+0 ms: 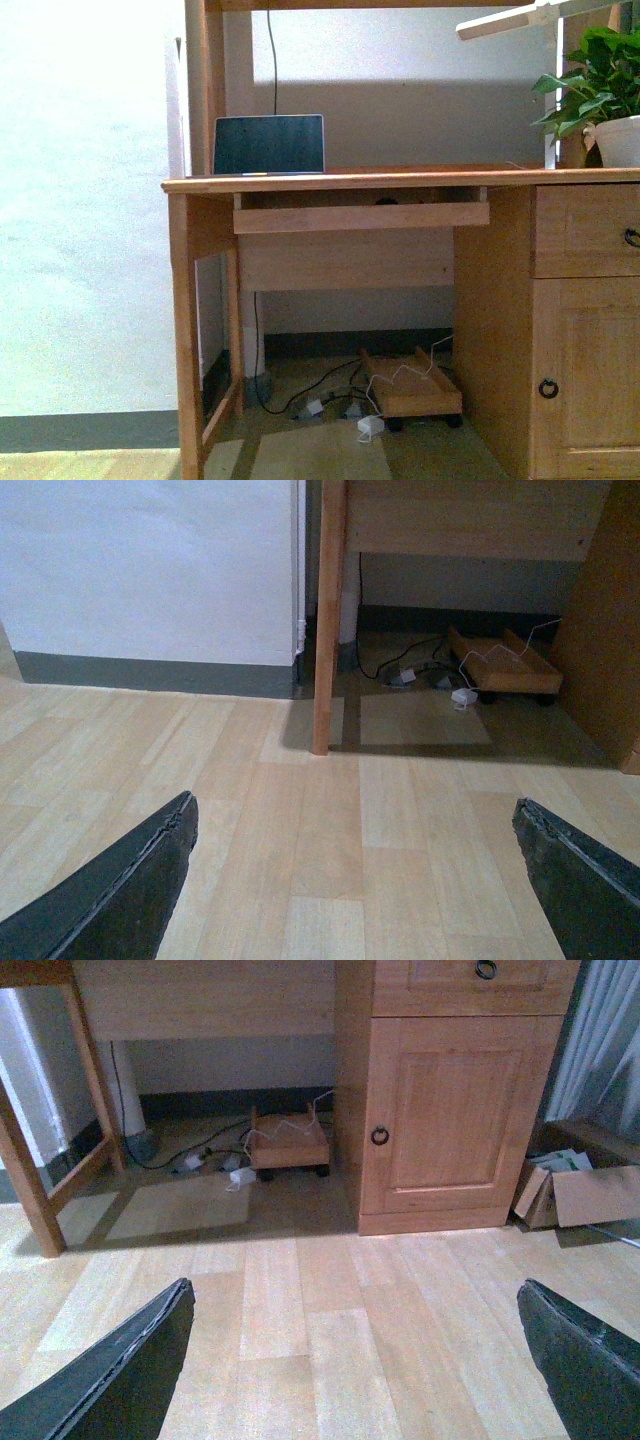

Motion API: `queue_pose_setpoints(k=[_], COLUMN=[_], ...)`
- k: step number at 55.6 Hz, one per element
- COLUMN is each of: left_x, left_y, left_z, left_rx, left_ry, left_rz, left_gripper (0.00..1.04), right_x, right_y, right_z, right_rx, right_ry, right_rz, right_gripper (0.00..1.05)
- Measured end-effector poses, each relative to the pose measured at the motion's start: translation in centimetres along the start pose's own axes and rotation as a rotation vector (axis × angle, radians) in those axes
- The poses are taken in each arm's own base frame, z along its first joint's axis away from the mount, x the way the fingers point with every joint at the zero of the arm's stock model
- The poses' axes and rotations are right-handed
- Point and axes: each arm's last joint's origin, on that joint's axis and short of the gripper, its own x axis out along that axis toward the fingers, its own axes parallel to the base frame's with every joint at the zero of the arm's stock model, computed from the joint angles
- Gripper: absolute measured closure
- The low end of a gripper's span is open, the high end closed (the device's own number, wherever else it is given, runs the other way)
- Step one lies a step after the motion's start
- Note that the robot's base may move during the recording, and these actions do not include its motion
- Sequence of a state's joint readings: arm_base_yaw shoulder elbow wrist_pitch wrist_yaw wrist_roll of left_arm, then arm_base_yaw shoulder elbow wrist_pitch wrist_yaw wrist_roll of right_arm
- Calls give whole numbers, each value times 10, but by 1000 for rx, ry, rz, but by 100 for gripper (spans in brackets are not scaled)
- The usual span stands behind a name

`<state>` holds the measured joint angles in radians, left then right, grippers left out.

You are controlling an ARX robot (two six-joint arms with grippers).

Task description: Place mouse

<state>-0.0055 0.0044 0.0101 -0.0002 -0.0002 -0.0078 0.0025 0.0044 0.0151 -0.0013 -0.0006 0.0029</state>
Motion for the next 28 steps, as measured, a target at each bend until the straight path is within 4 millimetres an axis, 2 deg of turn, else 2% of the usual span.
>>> queue_pose_setpoints(k=[28], left_x=[0], left_y=[0], left_z=[0], left_rx=[0], left_ry=[0], left_rz=[0], left_gripper=[8], right_x=[0], right_y=[0], right_z=[0], right_rx=[0], right_ry=[0], right_rz=[0], right_gripper=[7])
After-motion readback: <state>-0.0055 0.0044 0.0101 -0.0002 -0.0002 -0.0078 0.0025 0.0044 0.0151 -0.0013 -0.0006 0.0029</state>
